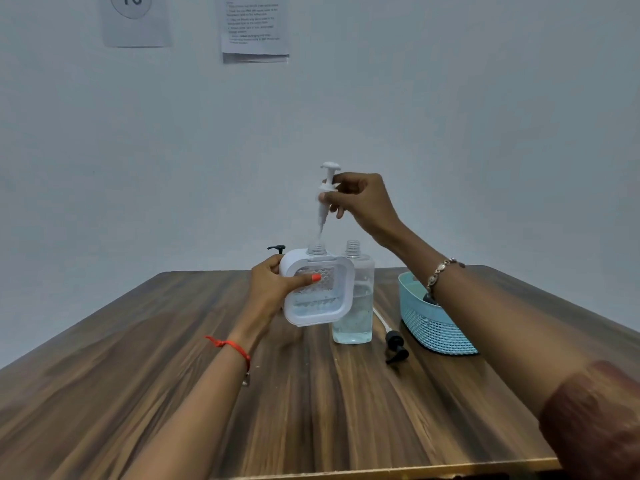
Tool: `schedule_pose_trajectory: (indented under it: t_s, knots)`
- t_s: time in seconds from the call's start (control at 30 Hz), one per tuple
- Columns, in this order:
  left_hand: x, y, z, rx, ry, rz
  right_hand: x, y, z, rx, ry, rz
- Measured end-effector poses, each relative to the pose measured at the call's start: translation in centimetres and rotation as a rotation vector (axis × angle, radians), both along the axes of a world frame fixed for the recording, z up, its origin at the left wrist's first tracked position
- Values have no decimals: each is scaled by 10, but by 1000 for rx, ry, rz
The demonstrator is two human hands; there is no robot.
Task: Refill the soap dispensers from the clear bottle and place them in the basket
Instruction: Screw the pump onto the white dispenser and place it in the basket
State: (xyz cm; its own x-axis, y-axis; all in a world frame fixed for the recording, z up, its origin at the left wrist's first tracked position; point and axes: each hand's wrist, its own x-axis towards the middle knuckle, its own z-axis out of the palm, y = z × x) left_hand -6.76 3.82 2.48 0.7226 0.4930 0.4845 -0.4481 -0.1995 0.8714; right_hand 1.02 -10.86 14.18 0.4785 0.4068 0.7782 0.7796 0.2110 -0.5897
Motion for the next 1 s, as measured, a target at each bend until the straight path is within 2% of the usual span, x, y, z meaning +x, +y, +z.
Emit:
schedule_pose_trajectory:
  t_s: [0.2,0.27,0.4,0.57,0.73,0.9,1.0]
  knots:
    - [-1,-5,8,8,-12,0,-1,3,-32,-230,-53,-135]
    - [-1,-6,10,17,-6,6,-1,3,-39,-213,-13,-153]
    - [0,-9,9,-2,9,3,-4,3,-45,-57,102,-145]
    - [2,-8,3,-92,8,-22,0,-6,-51,80,273,-111]
    - [4,-11,3,-77,24,-36,2,-8,-51,-61,320,-28]
    - [5,-13,2,-79,37,-39,6,-11,-47,21,355,-86]
    - [6,-14,3,-65,48,-24,10,-11,-45,-181,322,-34]
